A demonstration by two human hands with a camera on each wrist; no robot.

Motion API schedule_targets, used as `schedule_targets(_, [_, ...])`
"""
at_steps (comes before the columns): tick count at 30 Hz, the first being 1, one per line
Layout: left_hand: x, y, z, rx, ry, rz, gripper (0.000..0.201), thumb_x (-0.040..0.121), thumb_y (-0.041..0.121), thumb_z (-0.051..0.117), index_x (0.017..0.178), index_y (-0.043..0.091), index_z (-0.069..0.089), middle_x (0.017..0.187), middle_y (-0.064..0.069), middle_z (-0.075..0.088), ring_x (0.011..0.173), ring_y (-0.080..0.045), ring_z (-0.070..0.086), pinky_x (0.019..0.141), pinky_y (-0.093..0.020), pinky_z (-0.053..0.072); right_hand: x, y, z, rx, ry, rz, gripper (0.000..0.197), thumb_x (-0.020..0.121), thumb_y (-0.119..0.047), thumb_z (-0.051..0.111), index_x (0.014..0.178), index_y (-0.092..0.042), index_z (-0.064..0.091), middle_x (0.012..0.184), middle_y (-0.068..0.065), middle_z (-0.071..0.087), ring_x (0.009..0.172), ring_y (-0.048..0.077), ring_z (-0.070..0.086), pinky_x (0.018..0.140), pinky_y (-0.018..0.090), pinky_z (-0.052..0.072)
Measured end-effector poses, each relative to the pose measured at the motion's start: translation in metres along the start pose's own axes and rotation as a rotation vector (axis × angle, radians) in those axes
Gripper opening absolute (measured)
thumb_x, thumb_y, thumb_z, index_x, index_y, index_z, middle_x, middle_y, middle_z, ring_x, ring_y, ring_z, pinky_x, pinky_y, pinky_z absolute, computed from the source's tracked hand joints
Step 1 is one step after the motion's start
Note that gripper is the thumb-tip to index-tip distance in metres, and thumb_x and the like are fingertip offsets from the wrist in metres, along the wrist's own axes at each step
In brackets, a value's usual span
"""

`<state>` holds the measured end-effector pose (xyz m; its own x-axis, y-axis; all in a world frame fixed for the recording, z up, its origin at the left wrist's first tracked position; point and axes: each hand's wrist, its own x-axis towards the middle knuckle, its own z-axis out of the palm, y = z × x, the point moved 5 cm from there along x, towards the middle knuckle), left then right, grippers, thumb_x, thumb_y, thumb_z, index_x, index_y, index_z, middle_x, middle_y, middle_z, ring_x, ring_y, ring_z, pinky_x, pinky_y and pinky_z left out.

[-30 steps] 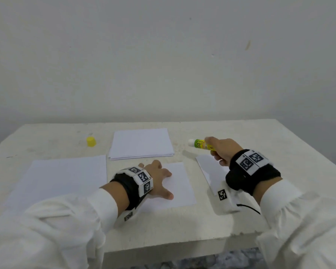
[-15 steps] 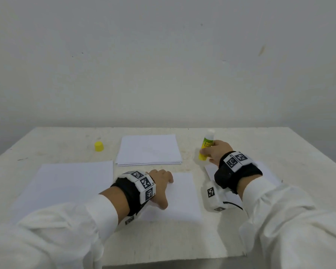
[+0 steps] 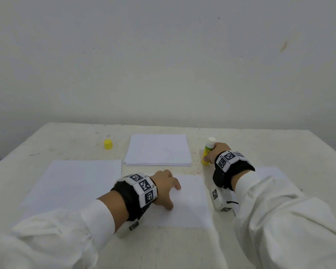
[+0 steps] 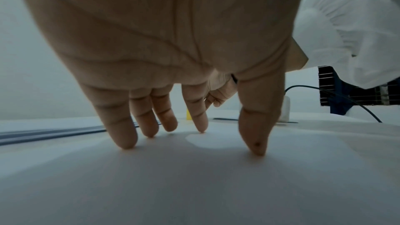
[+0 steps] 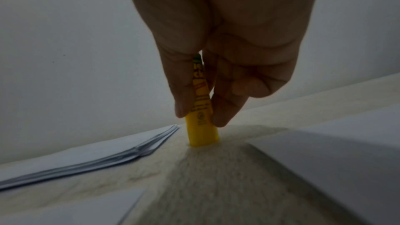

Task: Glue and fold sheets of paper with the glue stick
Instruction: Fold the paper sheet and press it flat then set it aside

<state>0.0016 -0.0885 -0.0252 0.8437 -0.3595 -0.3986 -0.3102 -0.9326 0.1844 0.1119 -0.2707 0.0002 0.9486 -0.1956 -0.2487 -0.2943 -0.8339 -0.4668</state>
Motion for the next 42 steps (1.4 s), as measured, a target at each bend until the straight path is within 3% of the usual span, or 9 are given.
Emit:
schedule_targets(6, [-0.002, -0.003, 0.0, -0.011, 0.001, -0.008, 0.065, 0.082, 0.037, 0.068, 0.14, 0.028, 0.039, 0.144, -0.002, 0.03, 0.133, -0.022, 0.03, 0.106, -0.036, 0.034, -0.012, 0.009, -0.005, 0.1, -0.002, 0.14, 0.087, 0.068, -0.028, 0.085, 0.13, 0.003, 0.032, 0.123, 0.016, 0.051, 0.114, 0.032, 0.054, 0.096, 0.039, 0.045])
schedule_targets(10, [-0.014, -0.012, -0.011, -0.088, 0.1, -0.013, 0.059, 0.082, 0.036, 0.062, 0.137, 0.033, 0.041, 0.145, 0.004, 0.03, 0.134, -0.018, 0.03, 0.108, -0.035, 0.029, -0.039, 0.011, -0.013, 0.136, -0.002, 0.113, 0.034, 0.078, -0.021, 0.075, 0.091, -0.001, 0.051, 0.083, 0.01, 0.054, 0.077, 0.024, 0.054, 0.063, 0.028, 0.042])
schedule_targets(12, [-0.025, -0.027, -0.02, -0.117, 0.154, -0.033, 0.056, 0.084, 0.034, 0.06, 0.137, 0.034, 0.041, 0.145, 0.006, 0.031, 0.134, -0.016, 0.03, 0.109, -0.034, 0.027, -0.058, -0.003, -0.009, 0.053, -0.044, -0.004, 0.033, 0.082, -0.022, 0.07, 0.068, -0.008, 0.044, 0.069, 0.005, 0.047, 0.059, 0.018, 0.045, 0.049, 0.025, 0.031])
schedule_targets(15, [-0.05, -0.07, -0.029, -0.107, 0.189, -0.134, 0.054, 0.087, 0.035, 0.058, 0.138, 0.034, 0.04, 0.147, 0.008, 0.031, 0.135, -0.015, 0.032, 0.109, -0.033, 0.026, -0.092, -0.05, 0.012, -0.052, -0.241, -0.246, 0.035, 0.087, -0.026, 0.066, 0.065, -0.01, 0.044, 0.064, 0.001, 0.044, 0.052, 0.013, 0.038, 0.046, 0.02, 0.027])
schedule_targets(21, [-0.114, -0.206, -0.023, -0.063, 0.057, -0.511, 0.06, 0.092, 0.039, 0.056, 0.146, 0.028, 0.032, 0.155, 0.003, 0.023, 0.14, -0.019, 0.029, 0.113, -0.031, 0.025, -0.129, -0.161, 0.087, -0.322, -0.384, -0.554, 0.026, 0.089, -0.031, 0.063, 0.083, -0.006, 0.064, 0.078, 0.003, 0.056, 0.075, 0.018, 0.053, 0.067, 0.026, 0.042])
schedule_targets(25, [-0.143, -0.255, -0.012, 0.023, -0.082, -0.584, 0.08, 0.09, 0.043, 0.059, 0.152, 0.014, 0.017, 0.159, -0.004, 0.011, 0.146, -0.02, 0.016, 0.116, -0.03, 0.016, -0.124, -0.206, 0.139, -0.608, -0.337, -0.568, 0.059, 0.086, -0.052, 0.059, 0.127, -0.009, 0.057, 0.131, 0.007, 0.054, 0.124, 0.027, 0.046, 0.103, 0.037, 0.039])
schedule_targets(30, [-0.146, -0.267, -0.005, 0.079, -0.137, -0.555, 0.088, 0.089, 0.048, 0.059, 0.153, 0.013, 0.009, 0.16, -0.005, 0.007, 0.145, -0.024, 0.018, 0.114, -0.033, 0.018, -0.1, -0.216, 0.169, -0.819, -0.263, -0.538, 0.085, 0.066, -0.073, 0.063, 0.128, -0.016, 0.049, 0.131, 0.007, 0.043, 0.124, 0.031, 0.033, 0.103, 0.046, 0.034])
schedule_targets(34, [-0.141, -0.268, -0.005, 0.112, -0.126, -0.535, 0.081, 0.088, 0.048, 0.06, 0.148, 0.009, 0.023, 0.151, -0.009, 0.029, 0.137, -0.027, 0.032, 0.107, -0.033, 0.028, -0.096, -0.214, 0.173, -0.844, -0.306, -0.495, 0.096, 0.065, -0.075, 0.063, 0.139, -0.017, 0.039, 0.147, 0.007, 0.025, 0.133, 0.035, 0.024, 0.106, 0.052, 0.029])
schedule_targets(42, [-0.137, -0.273, -0.005, 0.145, -0.14, -0.531, 0.08, 0.085, 0.052, 0.062, 0.144, 0.008, 0.03, 0.145, -0.01, 0.037, 0.132, -0.027, 0.038, 0.104, -0.036, 0.034, -0.114, -0.225, 0.172, -0.781, -0.32, -0.52, 0.076, 0.072, -0.063, 0.067, 0.132, -0.018, 0.052, 0.133, 0.005, 0.043, 0.126, 0.03, 0.033, 0.104, 0.039, 0.033])
